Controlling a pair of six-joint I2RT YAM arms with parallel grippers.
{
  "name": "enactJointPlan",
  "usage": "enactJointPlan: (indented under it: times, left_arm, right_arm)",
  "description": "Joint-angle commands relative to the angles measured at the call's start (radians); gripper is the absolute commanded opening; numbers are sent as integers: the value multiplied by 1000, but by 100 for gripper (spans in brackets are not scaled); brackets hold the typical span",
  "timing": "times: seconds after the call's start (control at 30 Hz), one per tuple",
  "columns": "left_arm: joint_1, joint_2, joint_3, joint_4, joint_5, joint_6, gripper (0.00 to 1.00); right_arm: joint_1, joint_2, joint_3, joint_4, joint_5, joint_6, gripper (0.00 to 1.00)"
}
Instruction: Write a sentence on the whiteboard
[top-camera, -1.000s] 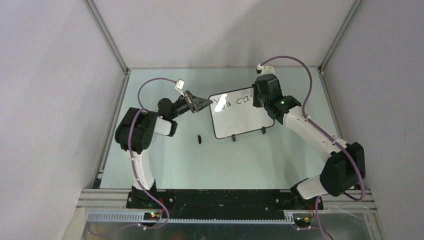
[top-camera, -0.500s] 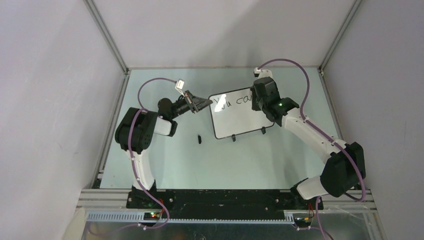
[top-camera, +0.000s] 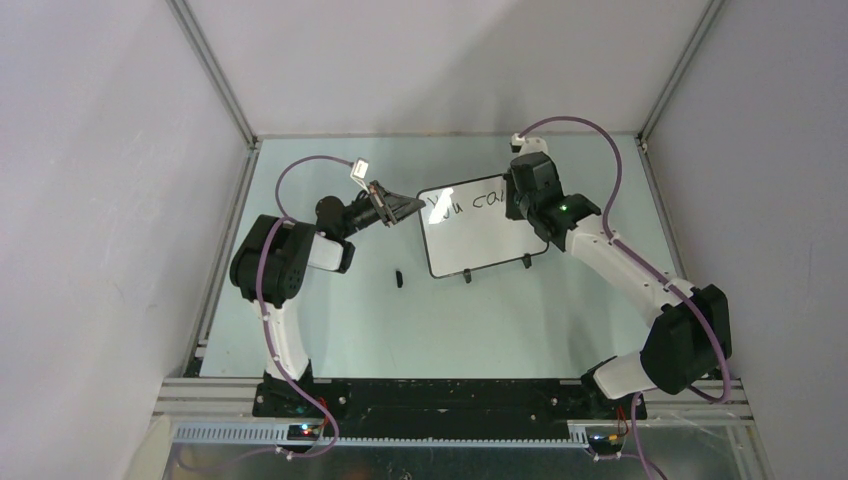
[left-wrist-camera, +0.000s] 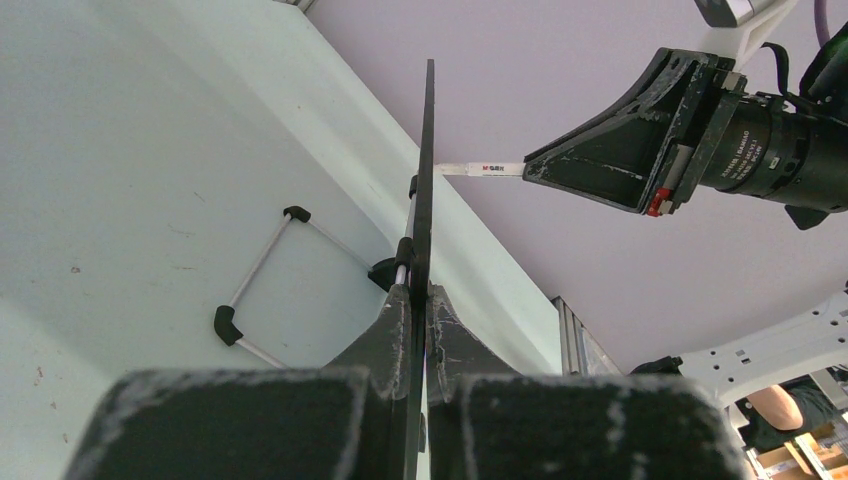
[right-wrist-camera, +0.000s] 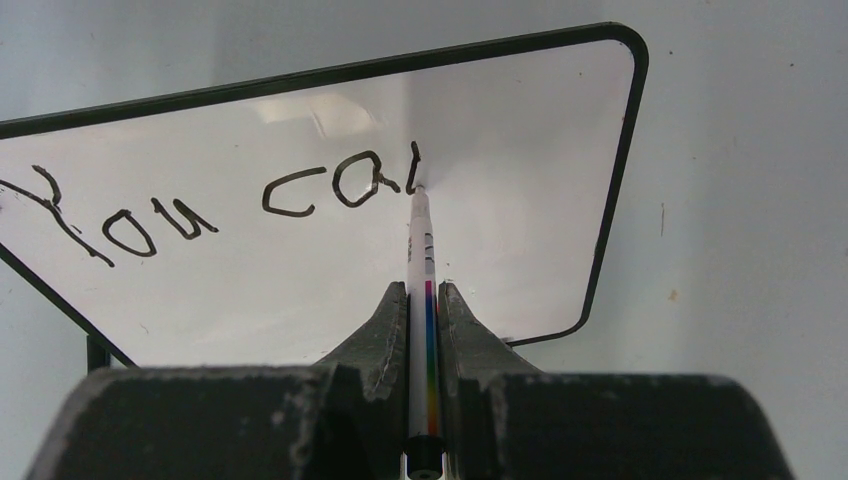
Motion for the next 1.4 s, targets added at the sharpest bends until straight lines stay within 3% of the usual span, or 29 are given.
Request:
enactJointPlan:
  times: [0.0,1.37]
  left_arm:
    - [-8,-54,0,46,17,5,0]
    - [-8,-52,1,45,17,5,0]
  right_arm:
    - [-8,-9,56,36,-10,-4,0]
    - [-18,33,96,1,-1,-10,0]
